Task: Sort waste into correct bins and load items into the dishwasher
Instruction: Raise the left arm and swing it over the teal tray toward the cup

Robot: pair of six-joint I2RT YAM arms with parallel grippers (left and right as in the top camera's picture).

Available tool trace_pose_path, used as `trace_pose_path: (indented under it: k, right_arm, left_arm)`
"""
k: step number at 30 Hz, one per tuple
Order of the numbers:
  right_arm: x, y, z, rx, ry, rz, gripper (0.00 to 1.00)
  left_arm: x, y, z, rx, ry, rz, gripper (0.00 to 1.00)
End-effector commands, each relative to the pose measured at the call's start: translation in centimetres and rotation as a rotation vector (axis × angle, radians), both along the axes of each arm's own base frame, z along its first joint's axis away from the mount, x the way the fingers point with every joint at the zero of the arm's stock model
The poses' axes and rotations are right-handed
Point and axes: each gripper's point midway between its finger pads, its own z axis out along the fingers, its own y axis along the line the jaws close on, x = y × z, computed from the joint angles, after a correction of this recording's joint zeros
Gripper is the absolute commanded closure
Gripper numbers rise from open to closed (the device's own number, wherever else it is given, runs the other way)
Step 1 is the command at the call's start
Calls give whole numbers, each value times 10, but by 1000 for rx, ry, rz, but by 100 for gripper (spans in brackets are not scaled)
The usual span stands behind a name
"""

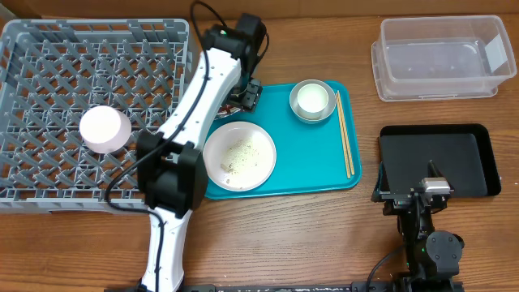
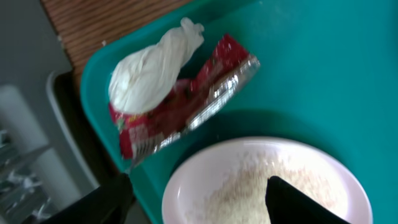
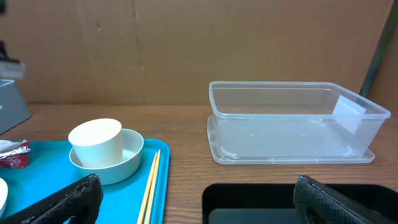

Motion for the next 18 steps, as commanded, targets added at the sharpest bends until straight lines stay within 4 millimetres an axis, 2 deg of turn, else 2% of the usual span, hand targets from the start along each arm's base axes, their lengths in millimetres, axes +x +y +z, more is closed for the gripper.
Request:
trace_pose_path:
  k: [1, 5, 16, 18]
  right_arm:
    - [0, 3, -1, -4, -5, 12, 0]
    - [0, 3, -1, -4, -5, 12, 0]
    - [0, 3, -1, -4, -5, 12, 0]
    - [0, 3, -1, -4, -5, 12, 0]
  left_arm:
    - [7, 5, -24, 54, 18, -32, 34]
    - [17, 1, -42, 51, 9, -32, 34]
    - [24, -5, -44, 19, -17, -25, 38]
    - [24, -5, -44, 16, -19, -7, 42]
